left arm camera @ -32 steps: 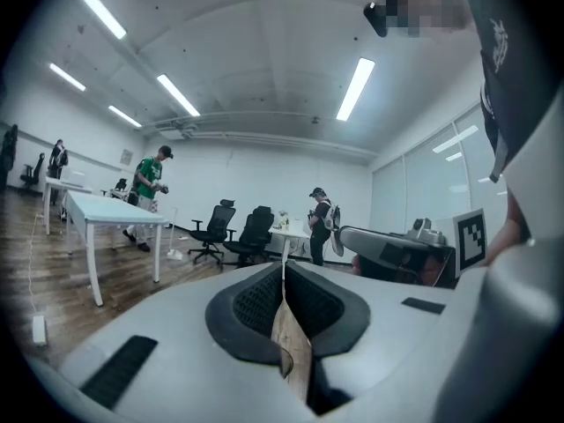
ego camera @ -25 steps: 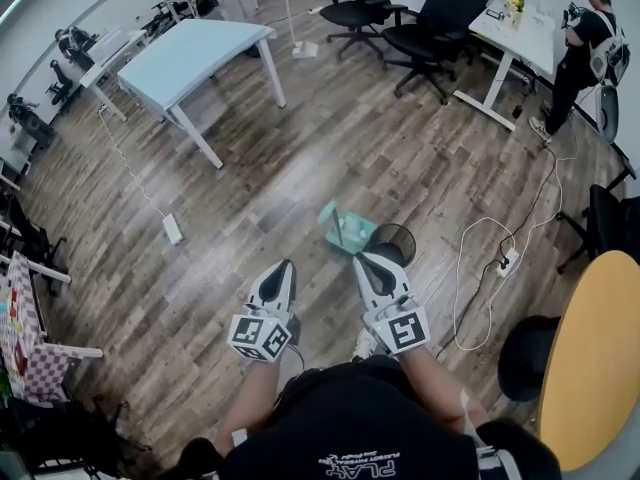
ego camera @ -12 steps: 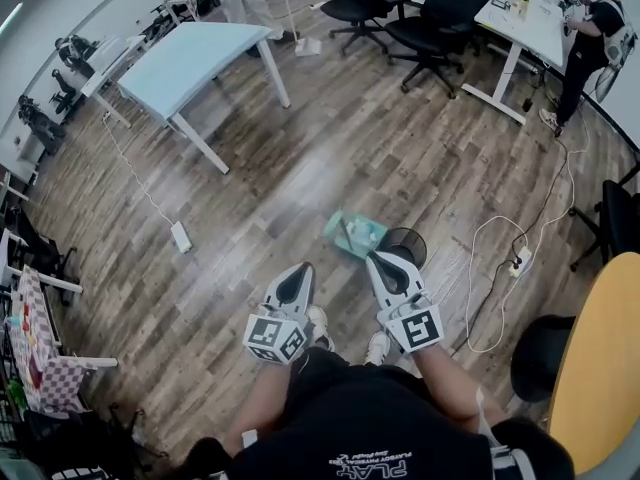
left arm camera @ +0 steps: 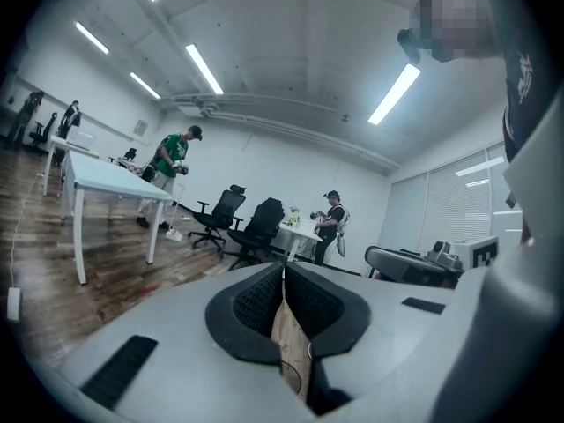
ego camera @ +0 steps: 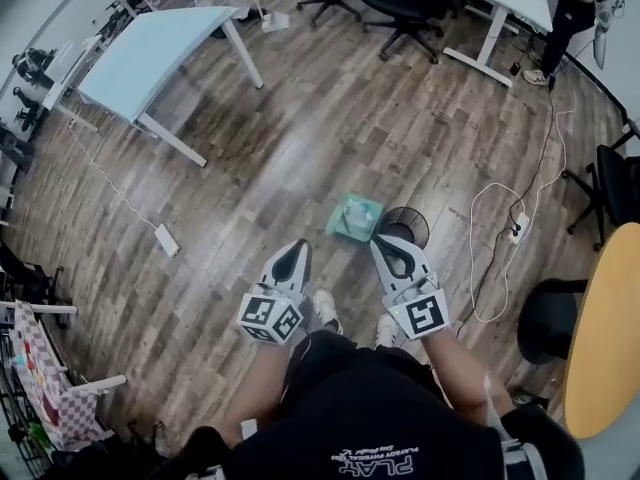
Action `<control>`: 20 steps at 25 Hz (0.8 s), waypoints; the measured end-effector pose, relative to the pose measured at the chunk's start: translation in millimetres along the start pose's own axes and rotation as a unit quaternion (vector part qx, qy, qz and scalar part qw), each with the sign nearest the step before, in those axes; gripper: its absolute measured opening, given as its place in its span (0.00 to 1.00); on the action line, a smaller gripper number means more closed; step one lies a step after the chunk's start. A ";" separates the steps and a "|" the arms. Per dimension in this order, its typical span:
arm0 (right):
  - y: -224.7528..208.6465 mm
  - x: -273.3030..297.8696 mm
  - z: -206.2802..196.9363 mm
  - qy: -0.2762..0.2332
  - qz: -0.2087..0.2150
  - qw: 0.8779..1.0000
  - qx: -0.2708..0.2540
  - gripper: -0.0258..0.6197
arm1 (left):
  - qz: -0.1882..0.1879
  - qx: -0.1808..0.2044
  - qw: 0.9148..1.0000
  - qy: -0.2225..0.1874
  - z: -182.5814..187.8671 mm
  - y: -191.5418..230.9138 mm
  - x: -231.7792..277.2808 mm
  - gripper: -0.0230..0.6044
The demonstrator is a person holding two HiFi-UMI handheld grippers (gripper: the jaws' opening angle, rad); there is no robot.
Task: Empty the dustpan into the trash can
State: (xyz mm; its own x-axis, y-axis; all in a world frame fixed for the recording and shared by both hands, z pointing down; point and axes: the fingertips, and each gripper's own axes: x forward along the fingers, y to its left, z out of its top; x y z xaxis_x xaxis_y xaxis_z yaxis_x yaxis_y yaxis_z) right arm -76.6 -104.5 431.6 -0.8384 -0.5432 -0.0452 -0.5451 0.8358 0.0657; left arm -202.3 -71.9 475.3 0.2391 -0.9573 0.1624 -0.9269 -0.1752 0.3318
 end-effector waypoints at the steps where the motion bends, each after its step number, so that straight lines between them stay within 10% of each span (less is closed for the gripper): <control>1: -1.3 8.5 -4.9 0.006 -0.007 1.000 0.005 0.08 | -0.005 -0.004 1.000 0.005 0.1 10.1 6.1 0.08; 20: -12.2 60.8 -66.5 0.070 -0.128 0.989 0.038 0.08 | -0.099 0.023 0.984 0.149 -48.2 82.6 86.3 0.08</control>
State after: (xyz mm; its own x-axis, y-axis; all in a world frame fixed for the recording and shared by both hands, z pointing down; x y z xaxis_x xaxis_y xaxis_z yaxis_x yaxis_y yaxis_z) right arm -121.0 -153.1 494.4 -0.6682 -0.7387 0.0881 -0.7419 0.6704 -0.0058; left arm -244.3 -157.9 561.5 0.4845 -0.7948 0.3654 -0.8638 -0.3687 0.3433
